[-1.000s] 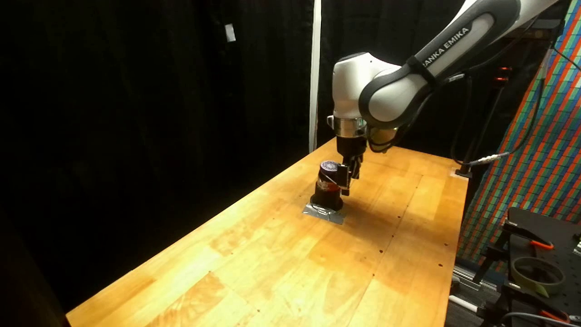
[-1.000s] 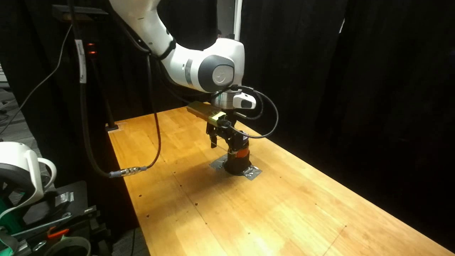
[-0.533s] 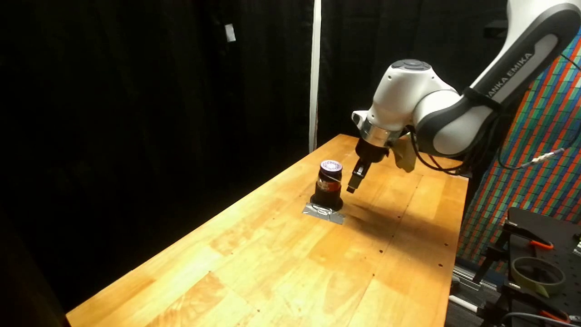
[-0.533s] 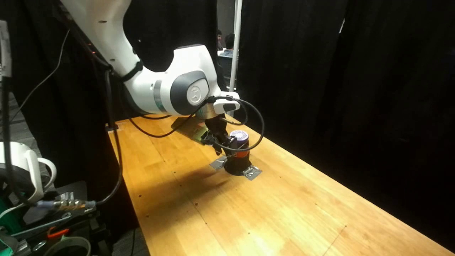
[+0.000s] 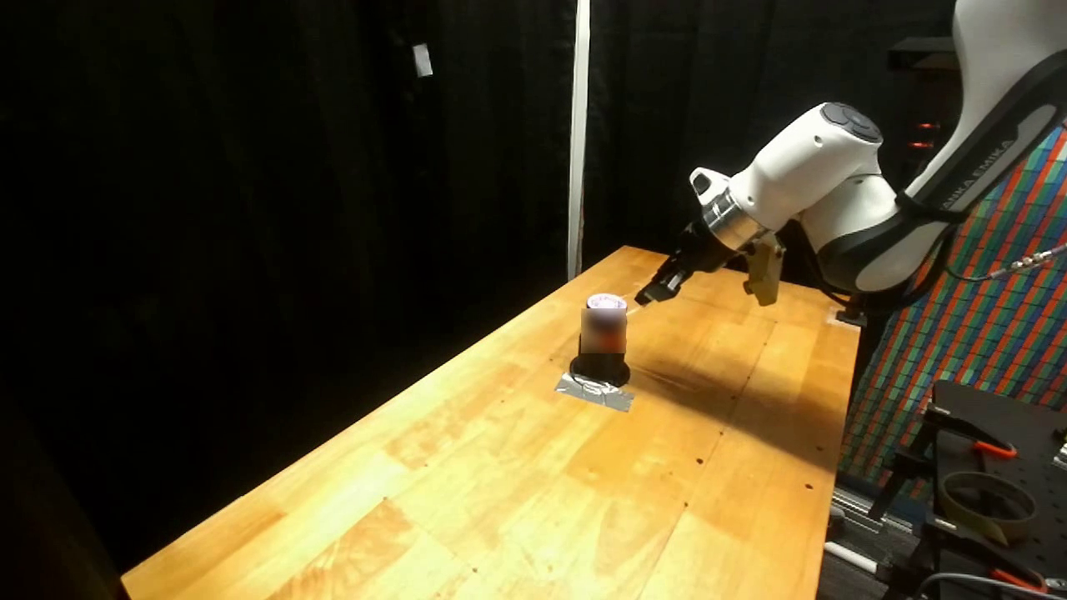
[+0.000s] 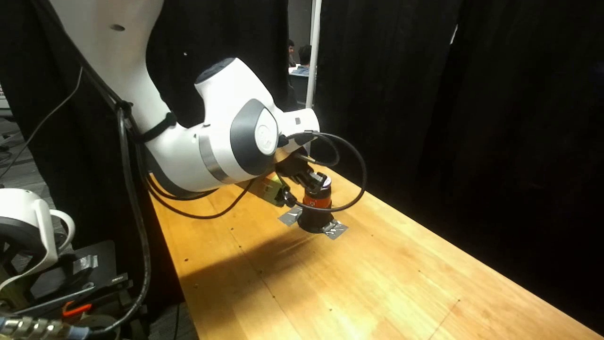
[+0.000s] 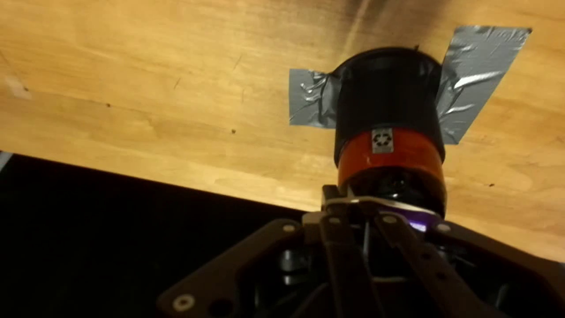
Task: Put the rubber band on the jar.
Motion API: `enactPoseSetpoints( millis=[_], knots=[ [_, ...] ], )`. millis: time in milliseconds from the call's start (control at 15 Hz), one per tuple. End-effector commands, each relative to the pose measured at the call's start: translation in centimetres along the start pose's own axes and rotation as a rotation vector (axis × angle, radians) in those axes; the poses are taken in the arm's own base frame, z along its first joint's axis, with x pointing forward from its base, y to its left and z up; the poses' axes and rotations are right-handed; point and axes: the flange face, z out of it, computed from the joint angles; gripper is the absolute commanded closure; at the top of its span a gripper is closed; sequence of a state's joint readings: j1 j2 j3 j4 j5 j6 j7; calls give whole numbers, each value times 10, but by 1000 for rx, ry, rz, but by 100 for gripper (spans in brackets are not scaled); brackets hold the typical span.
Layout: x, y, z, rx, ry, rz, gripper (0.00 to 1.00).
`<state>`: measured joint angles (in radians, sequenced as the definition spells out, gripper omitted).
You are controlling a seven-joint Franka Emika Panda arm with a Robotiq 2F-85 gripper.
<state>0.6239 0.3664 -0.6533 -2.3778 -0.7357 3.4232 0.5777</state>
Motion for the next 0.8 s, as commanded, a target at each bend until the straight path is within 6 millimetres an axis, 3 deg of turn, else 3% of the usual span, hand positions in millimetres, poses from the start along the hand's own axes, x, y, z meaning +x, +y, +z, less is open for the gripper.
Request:
enactPoseSetpoints(
  millis=[0, 400, 733],
  knots=[
    [-10, -5, -2, -34, 113, -24, 86],
    [-68, -51, 3, -47, 154, -27, 86],
    [-80, -72, -7, -142, 351, -10, 88]
  ],
)
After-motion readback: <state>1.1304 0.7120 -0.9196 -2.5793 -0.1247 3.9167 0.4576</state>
